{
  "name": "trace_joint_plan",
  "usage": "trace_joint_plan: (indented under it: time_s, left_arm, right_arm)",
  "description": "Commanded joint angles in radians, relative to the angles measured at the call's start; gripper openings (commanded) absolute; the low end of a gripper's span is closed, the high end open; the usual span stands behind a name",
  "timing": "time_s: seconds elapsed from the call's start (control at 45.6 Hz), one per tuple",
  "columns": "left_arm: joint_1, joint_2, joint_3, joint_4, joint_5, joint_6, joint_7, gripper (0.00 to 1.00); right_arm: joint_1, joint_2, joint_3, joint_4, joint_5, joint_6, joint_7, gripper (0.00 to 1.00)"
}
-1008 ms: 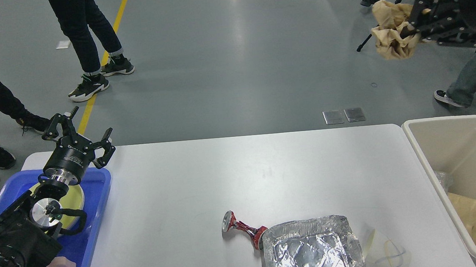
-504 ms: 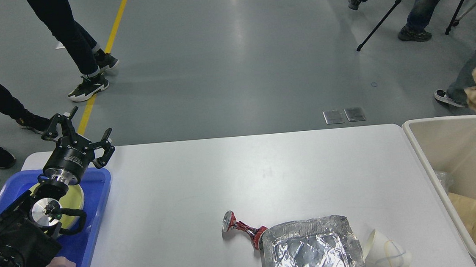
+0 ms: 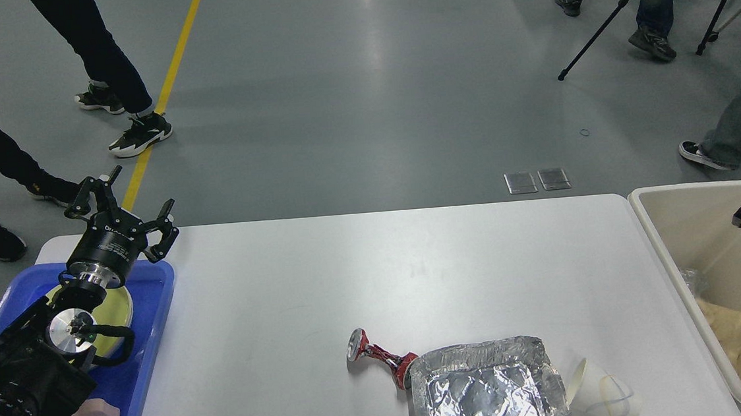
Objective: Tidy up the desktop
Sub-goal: 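Lift the napkin and drop it into the white bin, then reach the right gripper down to the edge of the foil tray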
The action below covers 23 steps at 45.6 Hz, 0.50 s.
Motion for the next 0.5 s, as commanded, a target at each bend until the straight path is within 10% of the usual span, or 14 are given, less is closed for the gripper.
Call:
trace_joint_plan:
  time_s: [0.0,0.482]
  left_arm:
    - [0.0,-0.002,0.0,0.0,0.0,0.0,0.0,0.96]
    - [0.0,0.0,0.0,0.0,0.0,0.0,0.0,0.96]
  right_arm:
    - [0.063,0.02,-0.001,0.023,0.001,0.017,0.002,1.0]
    - [0.864,0.031,-0.209,0.52,0.009,0.439,0.004,1.0]
